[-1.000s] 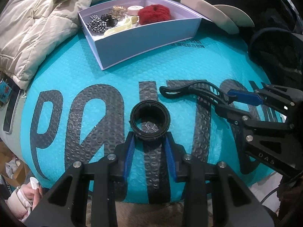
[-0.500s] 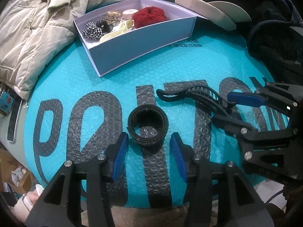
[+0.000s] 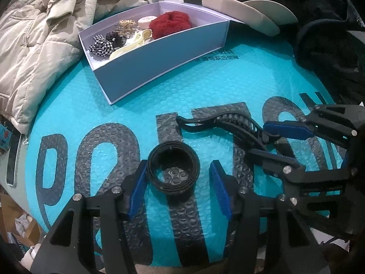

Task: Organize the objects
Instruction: 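Lift the black hair tie and black claw clip and carry both toward the box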

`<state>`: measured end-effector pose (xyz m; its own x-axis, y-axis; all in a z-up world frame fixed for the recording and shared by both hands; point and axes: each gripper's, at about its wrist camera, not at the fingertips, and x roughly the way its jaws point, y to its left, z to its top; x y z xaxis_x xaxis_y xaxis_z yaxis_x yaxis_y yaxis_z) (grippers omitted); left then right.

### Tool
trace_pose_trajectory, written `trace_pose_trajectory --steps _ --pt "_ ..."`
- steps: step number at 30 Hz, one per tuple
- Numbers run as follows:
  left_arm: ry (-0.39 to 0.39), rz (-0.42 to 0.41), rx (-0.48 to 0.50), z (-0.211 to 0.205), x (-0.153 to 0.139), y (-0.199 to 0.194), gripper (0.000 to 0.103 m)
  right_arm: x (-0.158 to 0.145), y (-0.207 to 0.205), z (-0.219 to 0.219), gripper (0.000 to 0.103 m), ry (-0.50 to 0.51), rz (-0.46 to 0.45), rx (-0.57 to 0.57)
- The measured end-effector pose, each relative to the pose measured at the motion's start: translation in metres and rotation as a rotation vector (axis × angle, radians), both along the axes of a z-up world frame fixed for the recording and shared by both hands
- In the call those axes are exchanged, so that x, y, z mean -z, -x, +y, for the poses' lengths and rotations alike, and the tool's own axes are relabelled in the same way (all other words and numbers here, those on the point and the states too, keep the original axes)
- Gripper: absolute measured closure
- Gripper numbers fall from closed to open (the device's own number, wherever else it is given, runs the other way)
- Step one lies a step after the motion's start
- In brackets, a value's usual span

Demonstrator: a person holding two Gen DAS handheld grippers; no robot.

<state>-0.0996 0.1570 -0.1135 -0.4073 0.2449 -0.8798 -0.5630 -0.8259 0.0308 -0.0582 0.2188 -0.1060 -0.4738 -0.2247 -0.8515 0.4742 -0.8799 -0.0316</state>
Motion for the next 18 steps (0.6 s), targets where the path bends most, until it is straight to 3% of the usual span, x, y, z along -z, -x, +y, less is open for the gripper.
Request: trace_pose_trajectory --steps 2,3,18 --pt "-0.012 -0.002 0.003 -0.001 0.0 0.0 0.055 0.0 0.0 0.001 0.068 0.007 -0.001 0.008" --pt "-0.017 -0.002 0.003 -0.001 0.0 0.0 0.064 0.0 -0.001 0.001 0.068 0.009 0.0 0.013" --pt "-0.04 -0.01 -0.008 -0.007 -0.012 -0.021 0.065 -0.013 -0.017 0.015 0.069 0.054 0.002 0.083"
